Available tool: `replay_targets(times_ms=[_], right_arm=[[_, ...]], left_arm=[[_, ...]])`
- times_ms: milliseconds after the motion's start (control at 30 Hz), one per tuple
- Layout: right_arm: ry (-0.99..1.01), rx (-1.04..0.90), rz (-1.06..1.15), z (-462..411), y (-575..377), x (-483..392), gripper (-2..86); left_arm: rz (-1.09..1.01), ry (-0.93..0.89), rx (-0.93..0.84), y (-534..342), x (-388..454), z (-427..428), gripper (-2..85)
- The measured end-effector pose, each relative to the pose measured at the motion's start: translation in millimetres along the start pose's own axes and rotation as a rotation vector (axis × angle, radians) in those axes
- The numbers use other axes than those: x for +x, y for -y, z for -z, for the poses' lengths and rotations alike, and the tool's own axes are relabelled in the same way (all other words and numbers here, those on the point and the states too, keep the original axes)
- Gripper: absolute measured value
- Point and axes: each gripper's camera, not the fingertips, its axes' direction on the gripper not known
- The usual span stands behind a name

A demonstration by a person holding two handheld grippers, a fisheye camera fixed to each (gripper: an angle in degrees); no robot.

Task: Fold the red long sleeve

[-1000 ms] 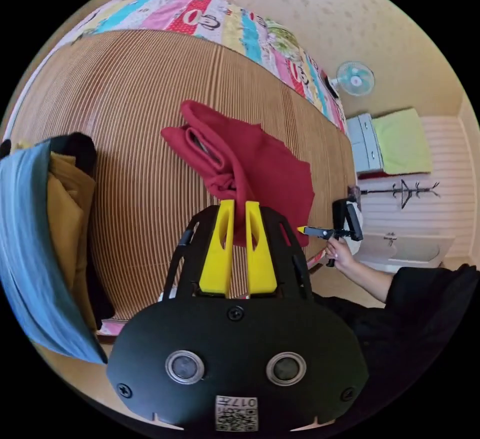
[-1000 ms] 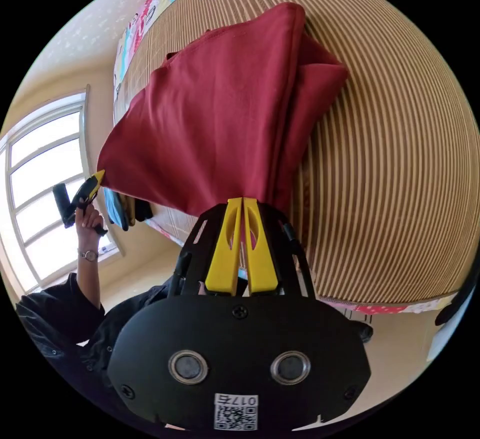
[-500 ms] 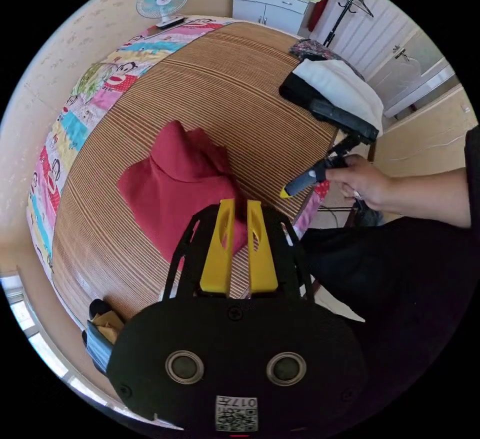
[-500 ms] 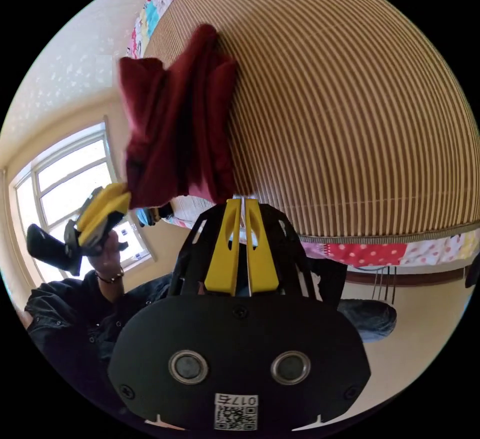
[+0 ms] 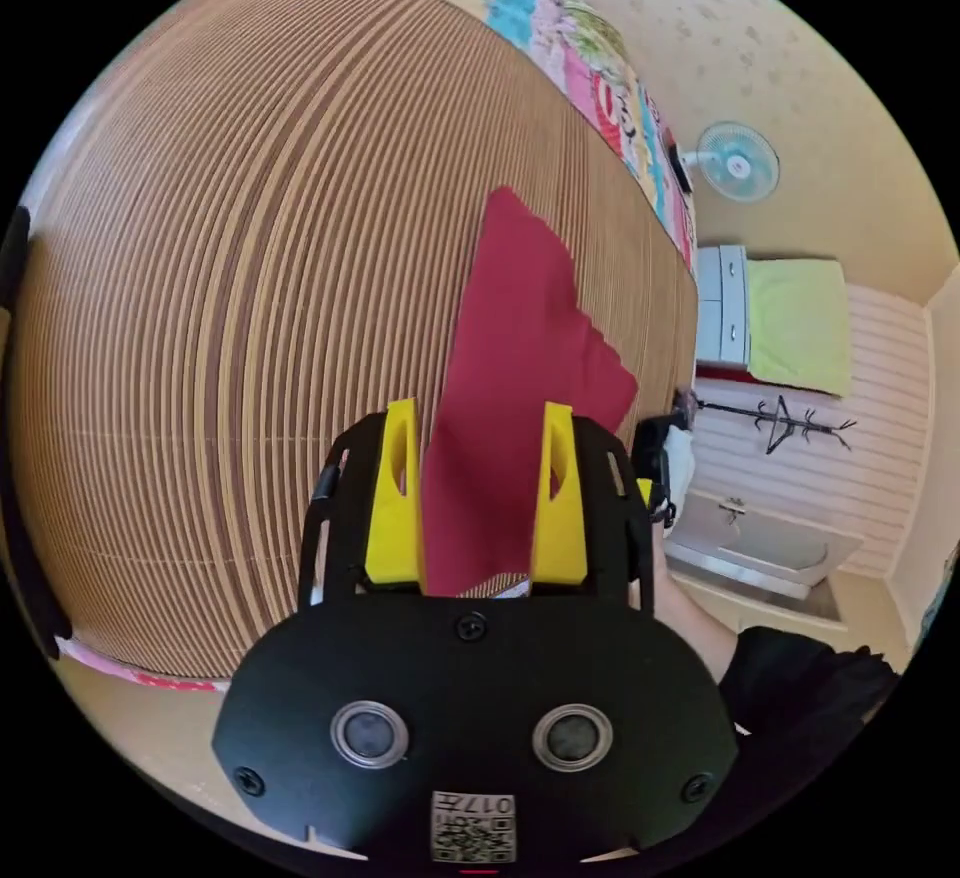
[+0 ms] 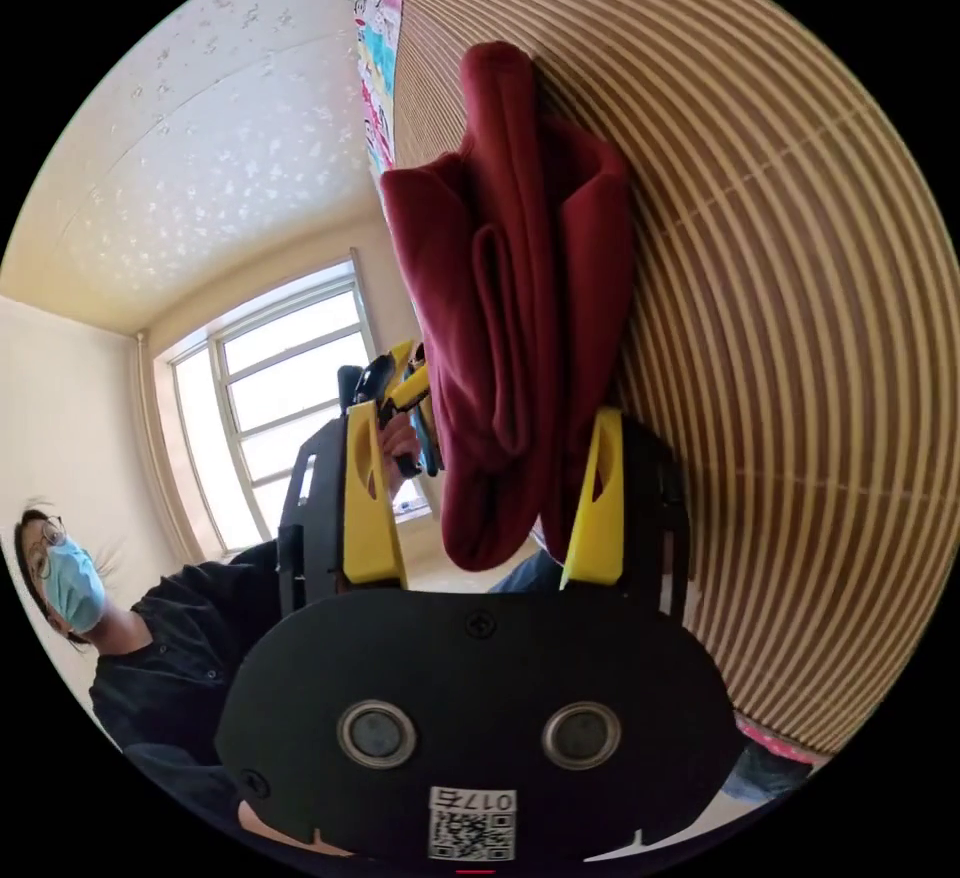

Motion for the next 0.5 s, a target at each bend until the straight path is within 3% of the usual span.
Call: replay_targets(times_ms=[100, 200, 267, 367, 500], right_arm=[[-0.163, 0.015, -0.030, -22, -7, -7, 18.5], [-0.116, -0.078, -0.047, -36, -18, -8, 15.0], [-0.110, -0.136, -0.017, -37, -32, -17, 13.6], [-0.182, -0.205, 0.064, -10, -71, -46, 12.3], [-0.226, -0.235, 0.139, 52, -115, -76, 11.9]], left_arm=[[0.002, -0.173, -0.168, 17, -34, -35, 17.1], [0.016, -0.231, -0.103, 8, -58, -26, 16.3], [0.031, -0.253, -0.166, 0, -63, -28, 15.0], [-0.050, -0.348, -0.327, -20, -39, -42, 12.8], [-0.125, -0.456, -0.414, -54, 20, -72, 12.5]])
